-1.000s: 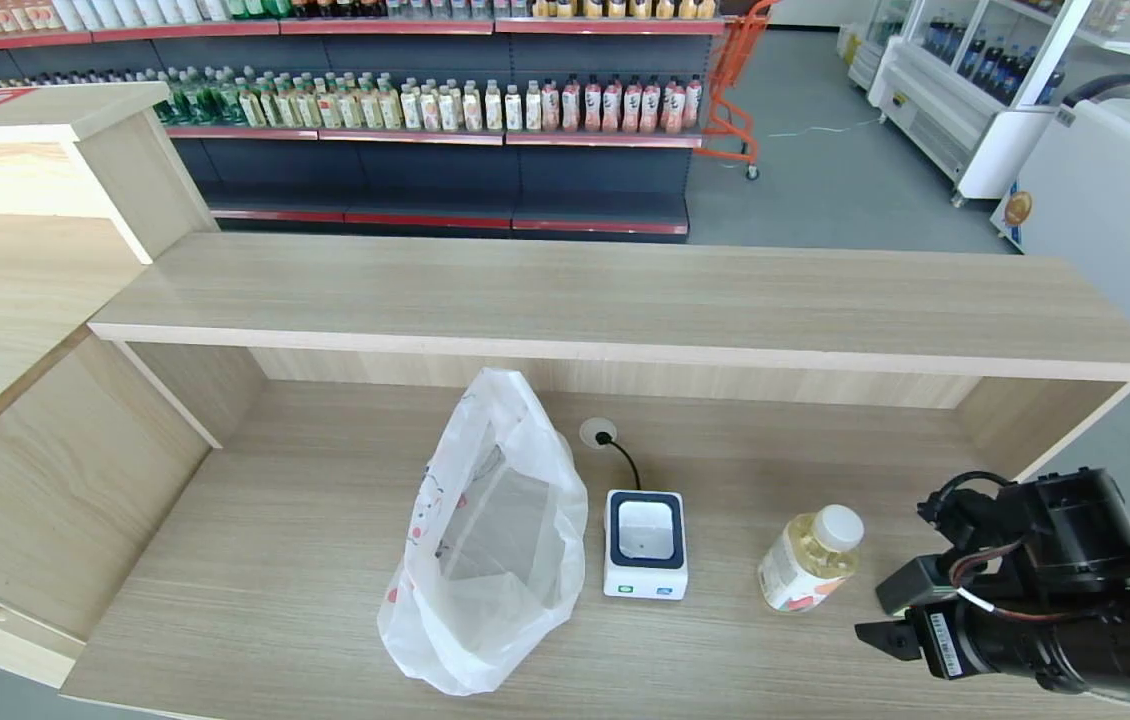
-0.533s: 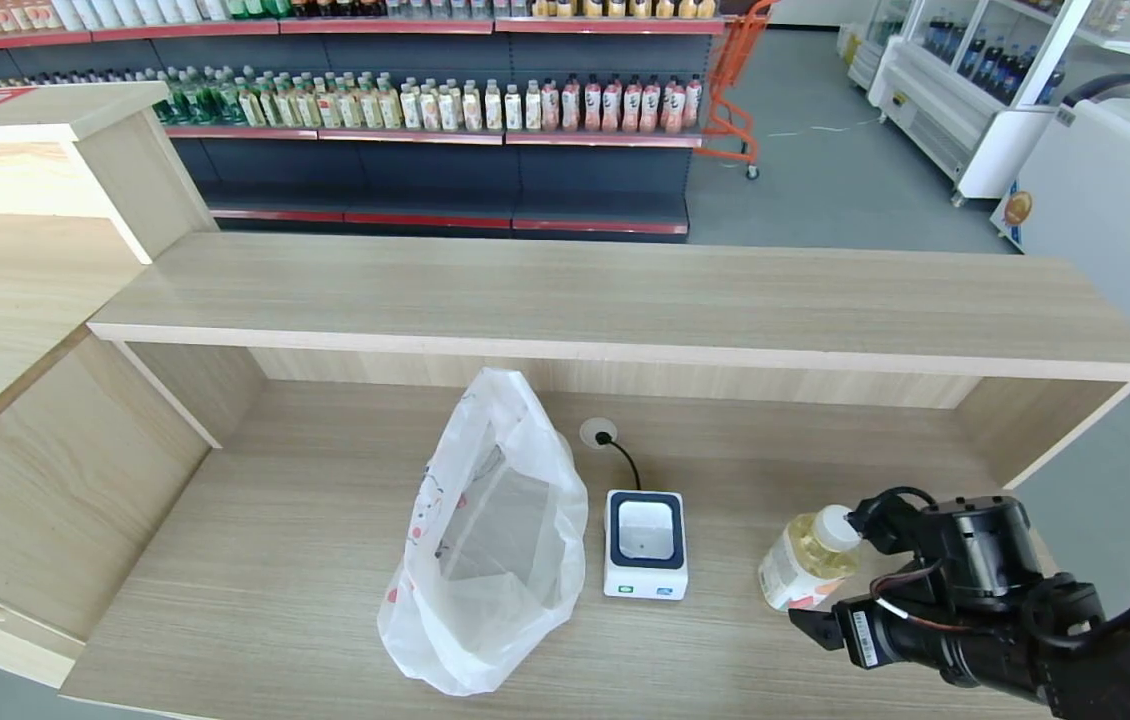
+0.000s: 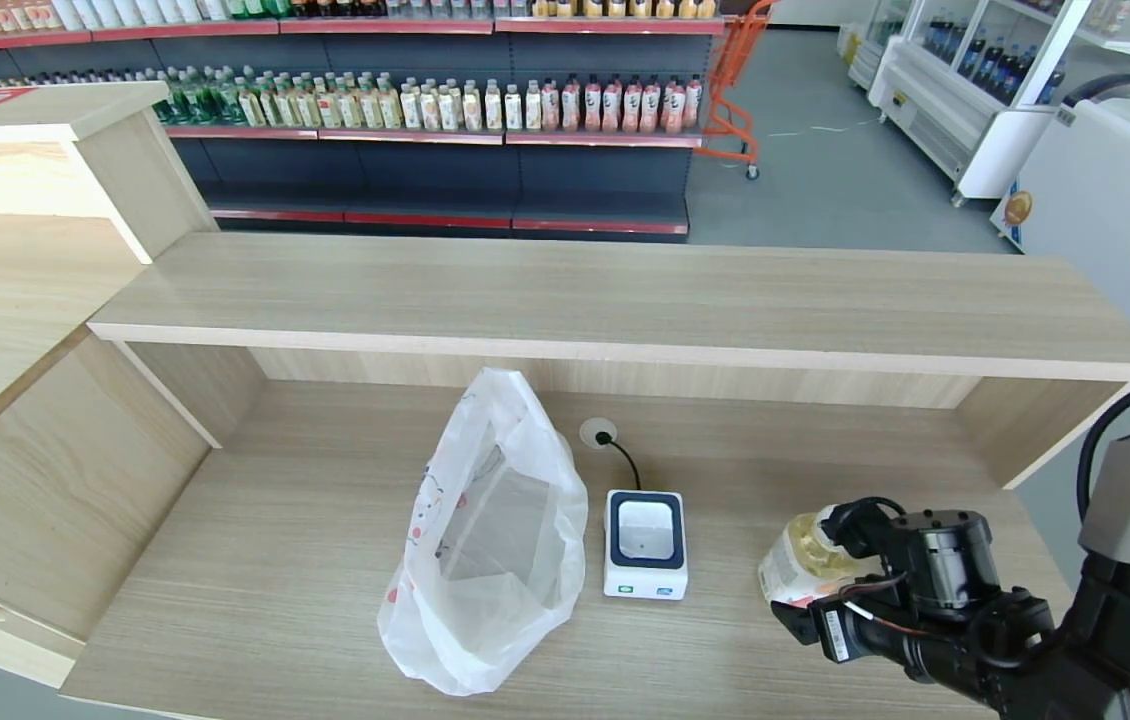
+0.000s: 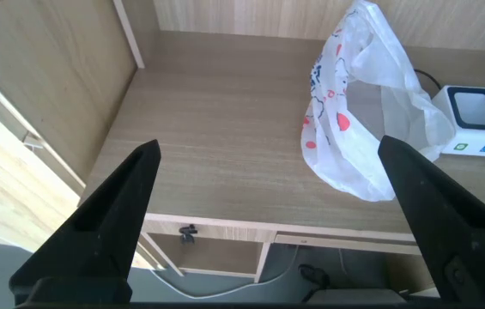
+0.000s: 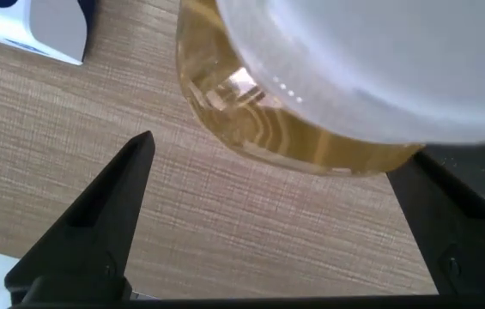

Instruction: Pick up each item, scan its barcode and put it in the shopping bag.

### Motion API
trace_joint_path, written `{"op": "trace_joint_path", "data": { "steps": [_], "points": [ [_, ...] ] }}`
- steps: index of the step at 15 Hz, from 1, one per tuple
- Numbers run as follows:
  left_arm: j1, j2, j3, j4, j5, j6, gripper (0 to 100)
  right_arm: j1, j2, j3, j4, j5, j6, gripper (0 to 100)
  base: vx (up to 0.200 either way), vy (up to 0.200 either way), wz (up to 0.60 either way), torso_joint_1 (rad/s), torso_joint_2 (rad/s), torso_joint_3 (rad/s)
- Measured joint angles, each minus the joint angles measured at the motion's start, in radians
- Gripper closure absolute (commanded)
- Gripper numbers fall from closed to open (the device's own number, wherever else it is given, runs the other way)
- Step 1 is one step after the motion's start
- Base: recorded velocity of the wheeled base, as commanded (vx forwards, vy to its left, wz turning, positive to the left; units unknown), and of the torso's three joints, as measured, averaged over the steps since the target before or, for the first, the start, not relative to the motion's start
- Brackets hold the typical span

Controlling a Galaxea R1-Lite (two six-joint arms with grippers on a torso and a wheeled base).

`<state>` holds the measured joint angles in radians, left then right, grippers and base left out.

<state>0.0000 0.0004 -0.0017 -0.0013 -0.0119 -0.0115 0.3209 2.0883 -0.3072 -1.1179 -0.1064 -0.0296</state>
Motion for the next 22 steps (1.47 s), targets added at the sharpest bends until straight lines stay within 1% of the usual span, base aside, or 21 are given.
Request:
{"op": "trace_joint_path", "data": {
  "steps": [7,10,14,17,21,22],
  "points": [
    [0.0,0.0,0.0,0.0,0.0,0.0,0,0.031,0.105,-0.013,-0.193,0.005,-0.04,0,0.0,0.0,0.0,0.0,0.0,0.0],
    [0.0,0.0,0.0,0.0,0.0,0.0,0,0.034,0.141,-0.037,-0.23,0.006,-0.039,0,0.0,0.0,0.0,0.0,0.0,0.0],
    [0.0,0.0,0.0,0.0,0.0,0.0,0,0.034,0.172,-0.101,-0.239,0.005,-0.037,0,0.0,0.0,0.0,0.0,0.0,0.0],
    [0.0,0.0,0.0,0.0,0.0,0.0,0,0.045,0.187,-0.137,-0.285,0.003,-0.034,0,0.0,0.0,0.0,0.0,0.0,0.0],
    [0.0,0.0,0.0,0.0,0.0,0.0,0,0.065,0.196,-0.15,-0.344,0.005,-0.031,0,0.0,0.0,0.0,0.0,0.0,0.0],
    [0.0,0.0,0.0,0.0,0.0,0.0,0,0.066,0.197,-0.147,-0.348,0.006,-0.022,100,0.0,0.0,0.0,0.0,0.0,0.0]
  ]
}}
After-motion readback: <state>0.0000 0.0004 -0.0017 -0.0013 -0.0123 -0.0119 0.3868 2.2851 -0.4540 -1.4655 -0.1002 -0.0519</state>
